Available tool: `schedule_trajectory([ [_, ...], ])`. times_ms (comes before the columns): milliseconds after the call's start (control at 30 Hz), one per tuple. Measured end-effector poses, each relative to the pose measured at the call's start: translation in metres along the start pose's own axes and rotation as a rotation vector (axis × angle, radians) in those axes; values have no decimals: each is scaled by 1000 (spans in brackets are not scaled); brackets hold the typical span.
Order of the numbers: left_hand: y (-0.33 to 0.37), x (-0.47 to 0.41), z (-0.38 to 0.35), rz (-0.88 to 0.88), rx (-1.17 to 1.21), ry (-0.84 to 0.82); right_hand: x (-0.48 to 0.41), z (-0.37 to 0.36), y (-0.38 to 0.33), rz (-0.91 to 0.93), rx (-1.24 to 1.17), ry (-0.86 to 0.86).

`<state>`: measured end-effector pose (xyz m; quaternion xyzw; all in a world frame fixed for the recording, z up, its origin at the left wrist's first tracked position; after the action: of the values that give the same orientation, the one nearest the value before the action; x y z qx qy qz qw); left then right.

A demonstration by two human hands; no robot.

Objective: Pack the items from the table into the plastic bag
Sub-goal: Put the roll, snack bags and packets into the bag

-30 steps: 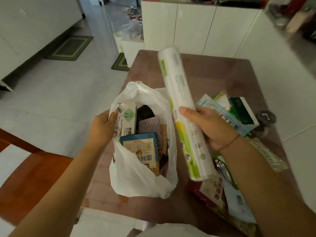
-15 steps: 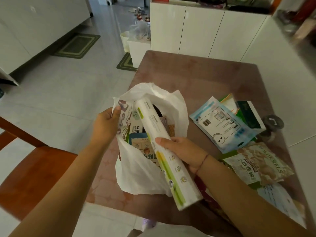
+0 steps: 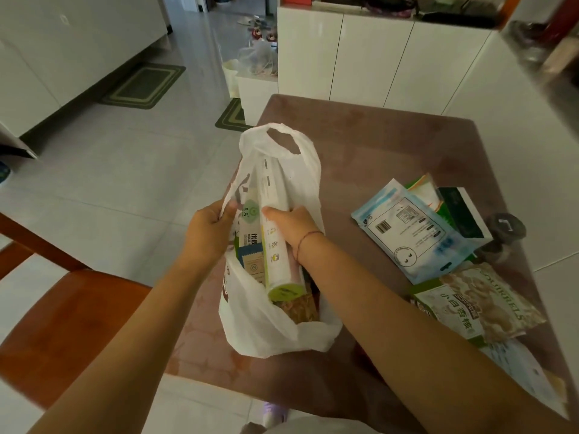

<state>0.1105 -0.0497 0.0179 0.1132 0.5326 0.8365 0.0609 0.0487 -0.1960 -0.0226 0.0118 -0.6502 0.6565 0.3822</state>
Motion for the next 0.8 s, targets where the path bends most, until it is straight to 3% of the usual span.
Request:
schedule_trajectory([
  [133,3,-1,-4,2,73,-2,-4,-8,-8,122,100,91],
  [300,10,-1,-13,32,168,-20,8,-18,-13,350,518,227],
  [400,9,-2,-13,79,223,5,16,-36,-9,444,750,181],
  [533,6,-1,-15,93,194,1,26,-56,-10,612,650,86],
  [700,11,4,-18,65,183,-24,24,-50,-7,716,691,270],
  [800,11,2,-12,74,174,-3,22,-51,-12,718,617,200],
])
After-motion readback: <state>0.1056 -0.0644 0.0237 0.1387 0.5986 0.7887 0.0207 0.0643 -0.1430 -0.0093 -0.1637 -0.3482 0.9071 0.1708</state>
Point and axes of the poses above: each hand's wrist, its own x-axis away from the middle knuckle, its own z-axis out of the back of the hand, y = z × x, the point moved 10 cm from there along -x, towards the middle knuckle, and after that the axes turned 5 degrees about y, right-handed, at the moved point
